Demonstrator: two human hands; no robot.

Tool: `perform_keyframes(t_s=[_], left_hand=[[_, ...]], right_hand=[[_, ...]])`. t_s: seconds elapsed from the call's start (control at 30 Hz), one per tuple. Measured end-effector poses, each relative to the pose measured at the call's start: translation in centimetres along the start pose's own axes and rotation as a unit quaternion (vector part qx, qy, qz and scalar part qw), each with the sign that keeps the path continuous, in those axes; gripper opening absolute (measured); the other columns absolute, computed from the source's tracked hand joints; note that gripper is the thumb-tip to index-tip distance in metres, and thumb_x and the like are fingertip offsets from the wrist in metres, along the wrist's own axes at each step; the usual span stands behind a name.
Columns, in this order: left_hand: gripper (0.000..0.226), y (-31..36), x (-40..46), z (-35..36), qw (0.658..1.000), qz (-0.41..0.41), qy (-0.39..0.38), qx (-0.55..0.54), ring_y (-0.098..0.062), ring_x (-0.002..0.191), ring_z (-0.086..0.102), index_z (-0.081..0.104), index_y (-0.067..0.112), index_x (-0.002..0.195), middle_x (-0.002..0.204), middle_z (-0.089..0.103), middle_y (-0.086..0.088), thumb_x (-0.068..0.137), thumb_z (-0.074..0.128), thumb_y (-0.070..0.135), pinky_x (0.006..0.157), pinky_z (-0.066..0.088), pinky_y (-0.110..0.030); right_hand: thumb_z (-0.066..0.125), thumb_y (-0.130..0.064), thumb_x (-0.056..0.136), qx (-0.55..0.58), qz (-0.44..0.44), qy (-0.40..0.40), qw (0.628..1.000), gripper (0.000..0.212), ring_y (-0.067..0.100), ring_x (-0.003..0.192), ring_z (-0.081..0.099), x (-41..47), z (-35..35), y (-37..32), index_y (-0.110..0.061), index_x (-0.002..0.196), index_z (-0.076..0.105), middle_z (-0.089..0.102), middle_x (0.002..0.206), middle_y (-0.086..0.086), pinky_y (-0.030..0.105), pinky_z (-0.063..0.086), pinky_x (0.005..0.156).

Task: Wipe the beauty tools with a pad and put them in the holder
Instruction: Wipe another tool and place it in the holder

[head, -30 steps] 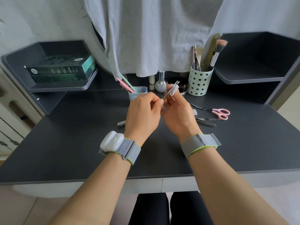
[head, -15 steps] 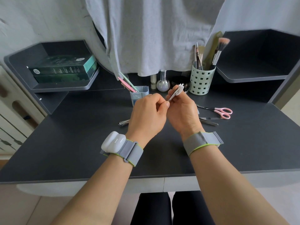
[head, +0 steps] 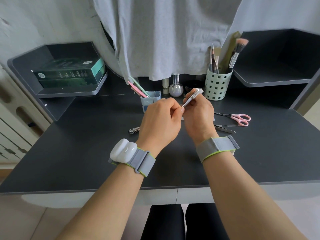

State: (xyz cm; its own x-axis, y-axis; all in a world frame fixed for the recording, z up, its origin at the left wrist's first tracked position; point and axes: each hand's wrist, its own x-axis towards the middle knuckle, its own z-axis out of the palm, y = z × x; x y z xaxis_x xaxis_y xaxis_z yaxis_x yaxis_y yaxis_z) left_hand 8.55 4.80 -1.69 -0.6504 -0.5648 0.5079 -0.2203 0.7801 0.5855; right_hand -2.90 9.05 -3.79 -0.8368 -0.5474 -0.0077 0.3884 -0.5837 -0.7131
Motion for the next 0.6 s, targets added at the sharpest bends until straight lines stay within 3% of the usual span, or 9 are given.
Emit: perform_keyframes(t_s=[0.17,0.33,0.6], left_hand=[[0.016,0.1,0.0,-0.1,1.000,0.004,-0.002,0.006,-0.012,0.067,0.058,0.068,0.020,0.081,0.077,0.065,0.006,0.094,0.064,0.028,0.065,0.052,-0.035],[0.016,0.2,0.1,0.0,1.000,0.004,-0.006,0.003,-0.012,0.067,0.058,0.068,0.020,0.081,0.077,0.065,0.005,0.094,0.064,0.028,0.064,0.053,-0.035],[0.018,-0.1,-0.1,-0.1,1.000,-0.008,-0.003,0.008,-0.013,0.068,0.058,0.069,0.018,0.080,0.075,0.066,0.005,0.094,0.064,0.027,0.068,0.052,-0.038]], right_hand=[[0.040,-0.004,0.097,-0.025,-0.015,0.021,0.999,0.029,0.013,0.068,0.049,0.2,0.1,0.2,-0.015,0.082,0.062,0.054,0.073,0.000,0.028,0.042,0.063],[0.040,-0.004,0.097,0.011,-0.009,0.029,0.999,0.030,0.010,0.068,0.053,0.4,-0.1,0.0,-0.016,0.081,0.062,0.057,0.071,-0.003,0.023,0.044,0.061],[0.042,-0.005,0.099,0.054,0.002,0.069,0.996,0.026,0.010,0.063,0.051,1.1,-0.5,0.0,-0.017,0.087,0.061,0.055,0.072,-0.003,0.026,0.043,0.058]])
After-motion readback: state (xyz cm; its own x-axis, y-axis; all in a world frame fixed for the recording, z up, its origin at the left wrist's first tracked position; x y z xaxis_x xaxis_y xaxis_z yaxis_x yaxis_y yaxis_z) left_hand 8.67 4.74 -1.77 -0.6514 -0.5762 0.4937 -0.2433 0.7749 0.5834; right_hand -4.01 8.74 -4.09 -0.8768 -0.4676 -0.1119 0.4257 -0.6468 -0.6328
